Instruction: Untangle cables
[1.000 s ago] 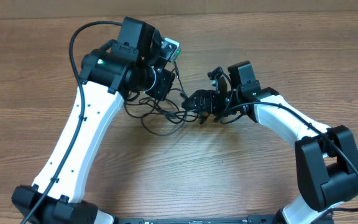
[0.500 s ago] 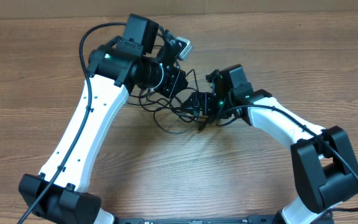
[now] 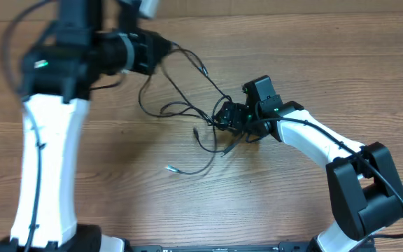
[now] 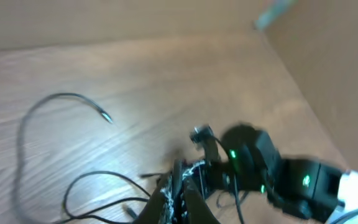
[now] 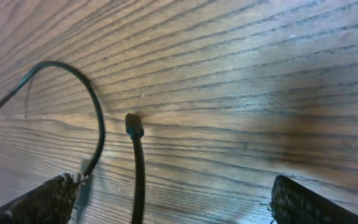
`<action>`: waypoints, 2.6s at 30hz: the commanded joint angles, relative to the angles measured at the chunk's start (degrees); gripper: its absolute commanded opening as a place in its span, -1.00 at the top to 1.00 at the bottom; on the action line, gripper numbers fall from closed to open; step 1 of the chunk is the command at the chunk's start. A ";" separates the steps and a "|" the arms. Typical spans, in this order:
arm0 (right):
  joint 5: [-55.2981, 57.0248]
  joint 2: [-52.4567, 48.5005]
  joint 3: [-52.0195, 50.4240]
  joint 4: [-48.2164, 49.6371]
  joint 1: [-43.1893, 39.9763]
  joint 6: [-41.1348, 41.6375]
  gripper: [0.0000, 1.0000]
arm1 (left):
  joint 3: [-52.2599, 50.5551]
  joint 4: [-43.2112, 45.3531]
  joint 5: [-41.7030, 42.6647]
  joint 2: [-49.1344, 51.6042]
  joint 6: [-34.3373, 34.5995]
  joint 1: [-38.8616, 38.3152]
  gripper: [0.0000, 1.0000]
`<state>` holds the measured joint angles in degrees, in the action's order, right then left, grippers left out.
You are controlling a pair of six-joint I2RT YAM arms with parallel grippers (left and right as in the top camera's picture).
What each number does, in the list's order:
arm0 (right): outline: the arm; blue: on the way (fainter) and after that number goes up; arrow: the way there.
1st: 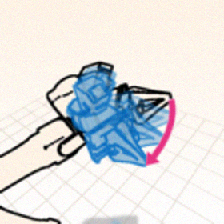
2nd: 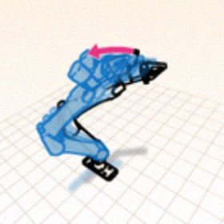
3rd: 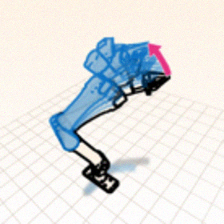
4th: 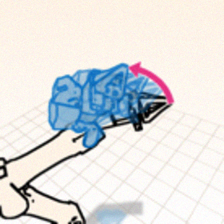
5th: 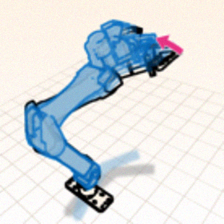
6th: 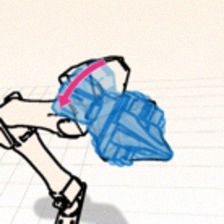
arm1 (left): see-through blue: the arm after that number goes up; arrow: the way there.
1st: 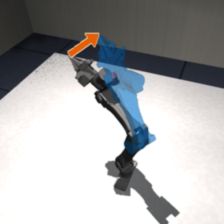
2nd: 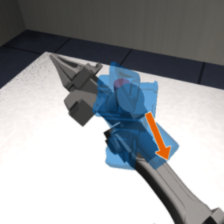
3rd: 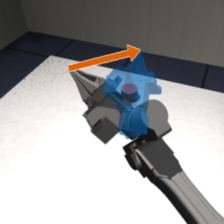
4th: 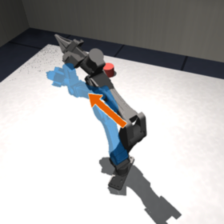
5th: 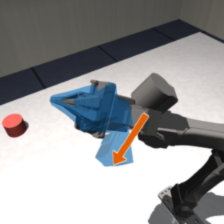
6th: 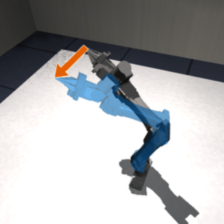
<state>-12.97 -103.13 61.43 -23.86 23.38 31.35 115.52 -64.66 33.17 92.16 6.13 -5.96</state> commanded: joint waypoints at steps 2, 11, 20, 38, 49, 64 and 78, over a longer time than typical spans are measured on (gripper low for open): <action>3.87 -0.20 -0.35 -0.52 -0.26 2.05 -0.96 | 2.51 0.37 2.25 -3.96 10.40 7.43 0.92; 6.23 -0.20 -0.35 -1.31 -0.31 4.90 -1.00 | 2.27 -1.49 1.64 -3.80 10.12 10.16 0.92; -0.33 -0.07 0.35 -1.07 -0.31 2.27 -1.00 | 0.87 -7.69 -4.66 -1.92 5.86 9.84 0.92; -3.87 6.95 3.04 -4.07 -0.31 -6.01 -0.99 | 0.85 -16.46 -6.62 13.94 -1.07 -3.15 0.91; 1.88 6.80 2.67 -9.88 -0.28 0.66 -1.00 | 0.85 -19.87 -12.33 20.79 -3.17 -7.56 0.91; 5.75 2.75 2.64 -12.46 -0.28 6.40 -1.00 | 0.83 -21.00 -19.02 27.85 -2.05 -9.84 -1.00; 5.88 1.09 2.64 -11.72 -0.24 6.36 -1.00 | 0.83 -19.58 -30.45 29.90 4.04 -9.25 -0.99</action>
<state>-7.90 -101.67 63.64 -35.94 23.29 37.50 116.55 -84.66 10.31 121.43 5.04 -15.40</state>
